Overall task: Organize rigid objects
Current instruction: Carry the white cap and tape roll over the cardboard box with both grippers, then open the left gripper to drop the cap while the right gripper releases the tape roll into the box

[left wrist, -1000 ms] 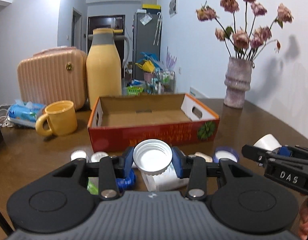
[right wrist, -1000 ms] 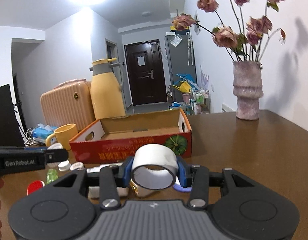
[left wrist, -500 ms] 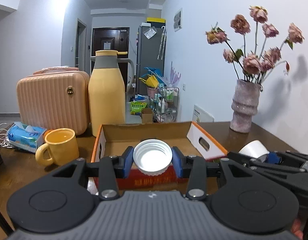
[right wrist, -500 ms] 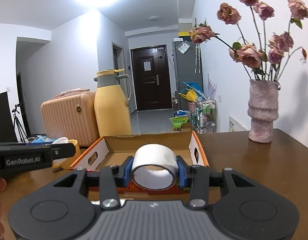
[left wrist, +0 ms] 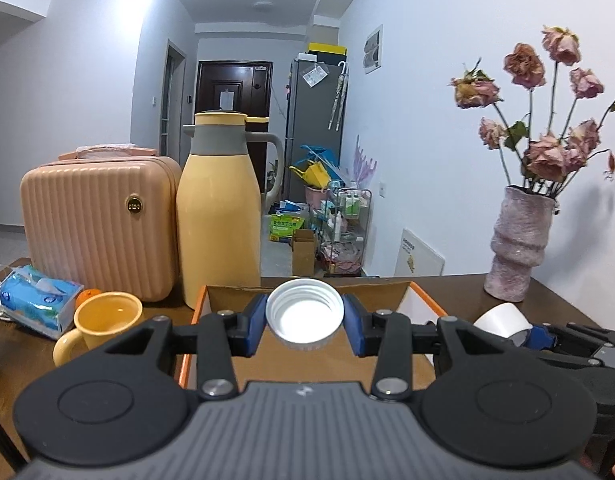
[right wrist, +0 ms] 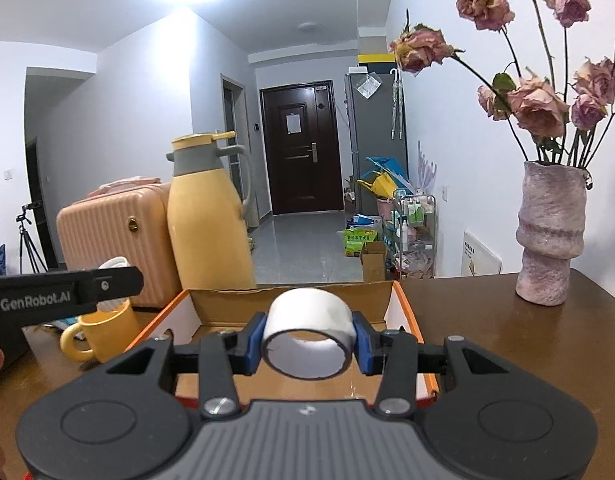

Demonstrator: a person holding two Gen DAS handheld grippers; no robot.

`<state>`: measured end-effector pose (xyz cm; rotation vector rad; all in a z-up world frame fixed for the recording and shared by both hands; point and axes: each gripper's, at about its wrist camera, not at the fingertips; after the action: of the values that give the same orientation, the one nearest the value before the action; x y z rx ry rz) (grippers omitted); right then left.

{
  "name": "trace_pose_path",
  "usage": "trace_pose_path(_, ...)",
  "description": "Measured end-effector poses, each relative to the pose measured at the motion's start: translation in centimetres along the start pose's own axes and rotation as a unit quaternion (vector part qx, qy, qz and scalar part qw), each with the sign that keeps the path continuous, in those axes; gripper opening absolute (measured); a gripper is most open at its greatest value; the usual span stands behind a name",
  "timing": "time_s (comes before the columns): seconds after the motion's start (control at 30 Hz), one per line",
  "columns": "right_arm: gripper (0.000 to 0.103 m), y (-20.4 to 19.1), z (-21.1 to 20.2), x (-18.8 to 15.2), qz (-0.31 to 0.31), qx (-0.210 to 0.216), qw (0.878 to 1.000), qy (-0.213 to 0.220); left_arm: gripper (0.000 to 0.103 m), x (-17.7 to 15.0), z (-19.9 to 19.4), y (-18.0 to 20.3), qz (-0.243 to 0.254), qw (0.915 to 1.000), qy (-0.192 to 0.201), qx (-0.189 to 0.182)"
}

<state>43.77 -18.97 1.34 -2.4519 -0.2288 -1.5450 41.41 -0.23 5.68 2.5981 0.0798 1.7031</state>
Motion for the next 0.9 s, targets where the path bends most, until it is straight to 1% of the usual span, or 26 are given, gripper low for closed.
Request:
trace_pose_path(0.17,0.043,0.4,2.9,0.7,-0.003,-0.003,1.000,-0.014,0.041,0.2,2.6,-0.7,0.004,0.9999,0.000,0.010)
trace_pose_path(0.4,0.043,0.7,6.7,0.9,-0.008,-0.007,0.999,-0.049,0.041,-0.1,6.8,-1.4,0.013,0.9988,-0.038,0.027)
trace_pose_path(0.53,0.043,1.2,8.6,1.0,-0.002,-0.012,0.998,-0.065,0.041,-0.5,9.2,-1.6,0.024,0.9963,-0.068,0.047)
trace_pose_path(0.67,0.043,1.4,10.2,0.2,-0.002,-0.017,0.996,-0.085,0.041,-1.2,11.1,-2.2,0.020,0.9936,-0.094,0.058)
trace_pose_path(0.77,0.043,1.5,11.0,-0.5,0.001,-0.018,0.996,-0.091,0.041,-1.8,12.0,-2.5,0.024,0.9919,-0.105,0.068)
trace_pose_path(0.83,0.043,1.5,11.5,-0.9,-0.002,-0.026,0.995,-0.098,0.041,-2.1,12.3,-2.4,0.034,0.9908,-0.106,0.077)
trace_pose_path(0.9,0.043,1.3,11.9,-1.2,-0.009,-0.033,0.994,-0.101,0.041,-2.4,12.5,-2.2,0.040,0.9903,-0.109,0.076)
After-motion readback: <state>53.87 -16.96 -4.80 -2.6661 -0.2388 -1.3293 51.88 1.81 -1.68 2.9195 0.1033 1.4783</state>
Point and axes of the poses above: each gripper's, at about its wrist camera, not at the fingertips, and z roughly the way its jaws point, y to its right, x to its top, and after that the axes turned 4 degrees about -y, right-handed
